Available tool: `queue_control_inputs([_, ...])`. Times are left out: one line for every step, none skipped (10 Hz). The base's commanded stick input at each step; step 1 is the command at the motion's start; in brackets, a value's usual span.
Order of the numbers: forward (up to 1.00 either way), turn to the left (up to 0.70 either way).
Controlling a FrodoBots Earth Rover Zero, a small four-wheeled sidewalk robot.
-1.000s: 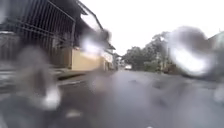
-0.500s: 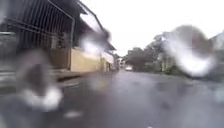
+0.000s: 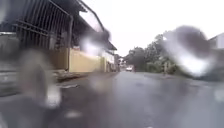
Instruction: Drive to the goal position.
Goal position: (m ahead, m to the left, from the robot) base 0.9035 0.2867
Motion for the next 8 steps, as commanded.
queue_control_inputs([0.70,-0.35])
queue_control_inputs([0.70,-0.35])
queue_control_inputs([0.70,-0.35])
queue_control_inputs([0.70,-0.35])
queue_control_inputs([0.70,-0.35])
queue_control_inputs([0.70,-0.35])
queue_control_inputs([0.70,-0.35])
queue_control_inputs([0.70,-0.35])
